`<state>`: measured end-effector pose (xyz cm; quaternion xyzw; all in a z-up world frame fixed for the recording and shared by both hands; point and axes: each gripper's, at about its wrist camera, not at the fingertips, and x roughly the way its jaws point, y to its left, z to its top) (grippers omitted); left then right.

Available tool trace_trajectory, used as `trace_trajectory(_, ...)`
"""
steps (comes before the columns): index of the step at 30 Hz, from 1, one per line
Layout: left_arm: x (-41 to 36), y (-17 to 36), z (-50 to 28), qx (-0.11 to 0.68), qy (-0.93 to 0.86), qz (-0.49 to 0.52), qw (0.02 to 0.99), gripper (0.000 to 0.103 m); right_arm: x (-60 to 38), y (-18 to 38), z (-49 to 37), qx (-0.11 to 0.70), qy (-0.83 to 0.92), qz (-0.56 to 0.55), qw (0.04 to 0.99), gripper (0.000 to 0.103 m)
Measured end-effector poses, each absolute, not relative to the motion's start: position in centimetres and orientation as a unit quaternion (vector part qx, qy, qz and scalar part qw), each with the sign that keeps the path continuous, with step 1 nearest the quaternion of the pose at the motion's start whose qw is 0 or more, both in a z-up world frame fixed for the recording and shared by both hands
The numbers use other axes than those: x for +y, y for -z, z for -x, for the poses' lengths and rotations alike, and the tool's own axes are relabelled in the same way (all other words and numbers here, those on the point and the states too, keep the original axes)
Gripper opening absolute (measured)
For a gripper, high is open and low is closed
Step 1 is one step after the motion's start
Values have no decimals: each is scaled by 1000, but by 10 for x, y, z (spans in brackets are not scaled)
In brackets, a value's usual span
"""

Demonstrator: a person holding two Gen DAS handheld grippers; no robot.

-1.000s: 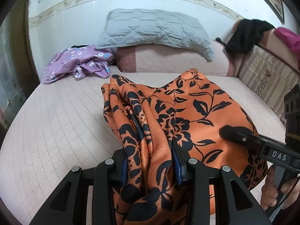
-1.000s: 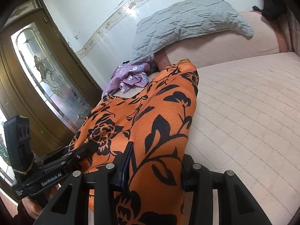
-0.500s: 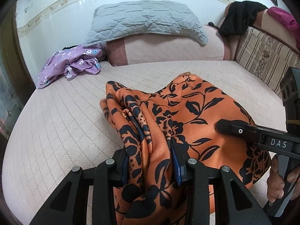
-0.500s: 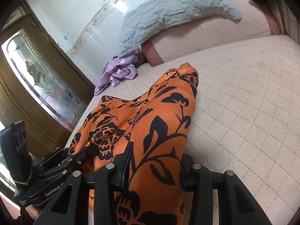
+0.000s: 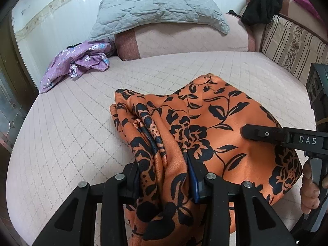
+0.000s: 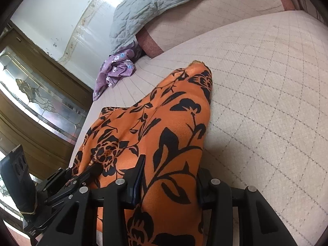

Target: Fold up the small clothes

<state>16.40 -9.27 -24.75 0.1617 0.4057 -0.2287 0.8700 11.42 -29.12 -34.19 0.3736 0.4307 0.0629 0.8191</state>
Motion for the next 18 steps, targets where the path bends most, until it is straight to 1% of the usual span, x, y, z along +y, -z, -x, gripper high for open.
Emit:
trace_trajectory(4,-92,253,-166,409,224,-171,868,45,-289,349,-114,442,-58,-375,813,47)
trace_trajectory(6,-91,257,-167,412,221,-178,866,49,-290,353,-113,447,-58,-381,807,50)
trace_trajectory(9,-91,261,-169,416,217,-181,864,51,-291,360,-115,457,-56,-392,796,54)
trace_trajectory(18,-92,267,-172,415,213,-190,864,56,-289,361,-114,461,-49,-392,795,57)
